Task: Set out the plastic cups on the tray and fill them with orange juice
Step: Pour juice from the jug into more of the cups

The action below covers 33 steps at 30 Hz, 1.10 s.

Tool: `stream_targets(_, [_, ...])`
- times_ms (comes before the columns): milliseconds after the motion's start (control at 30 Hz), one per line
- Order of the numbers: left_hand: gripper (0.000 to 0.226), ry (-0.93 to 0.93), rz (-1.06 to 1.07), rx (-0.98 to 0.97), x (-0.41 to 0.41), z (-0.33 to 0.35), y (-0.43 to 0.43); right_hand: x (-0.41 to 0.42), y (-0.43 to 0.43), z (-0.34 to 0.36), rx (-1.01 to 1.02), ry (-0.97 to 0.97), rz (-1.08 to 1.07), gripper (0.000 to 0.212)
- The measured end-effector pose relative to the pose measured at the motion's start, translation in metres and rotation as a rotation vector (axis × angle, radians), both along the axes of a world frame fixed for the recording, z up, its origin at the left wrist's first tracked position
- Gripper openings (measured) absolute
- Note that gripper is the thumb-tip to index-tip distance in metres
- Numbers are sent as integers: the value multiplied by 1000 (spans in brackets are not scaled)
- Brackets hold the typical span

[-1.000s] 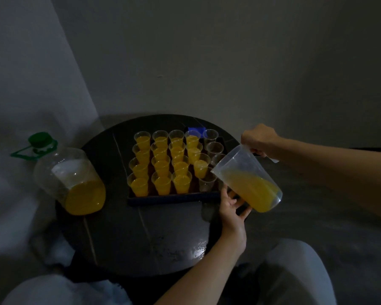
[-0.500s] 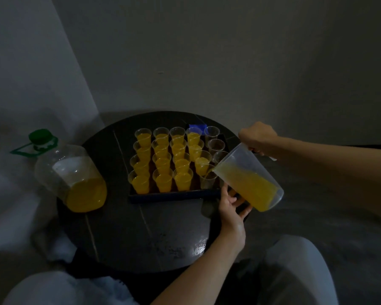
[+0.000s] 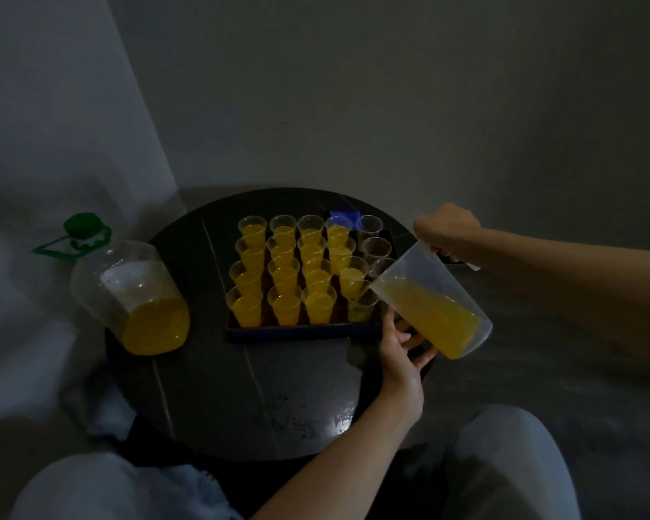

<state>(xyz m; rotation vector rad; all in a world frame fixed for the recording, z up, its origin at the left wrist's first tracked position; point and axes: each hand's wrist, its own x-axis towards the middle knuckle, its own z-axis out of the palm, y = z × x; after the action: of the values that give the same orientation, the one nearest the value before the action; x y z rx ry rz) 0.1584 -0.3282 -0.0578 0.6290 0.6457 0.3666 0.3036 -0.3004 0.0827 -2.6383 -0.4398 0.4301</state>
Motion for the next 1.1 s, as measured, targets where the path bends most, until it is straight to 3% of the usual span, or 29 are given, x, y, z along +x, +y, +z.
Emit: stream_targets(1100, [58,-28,-35,-10,3,-4,4,4,6,0,-38,15,22,31])
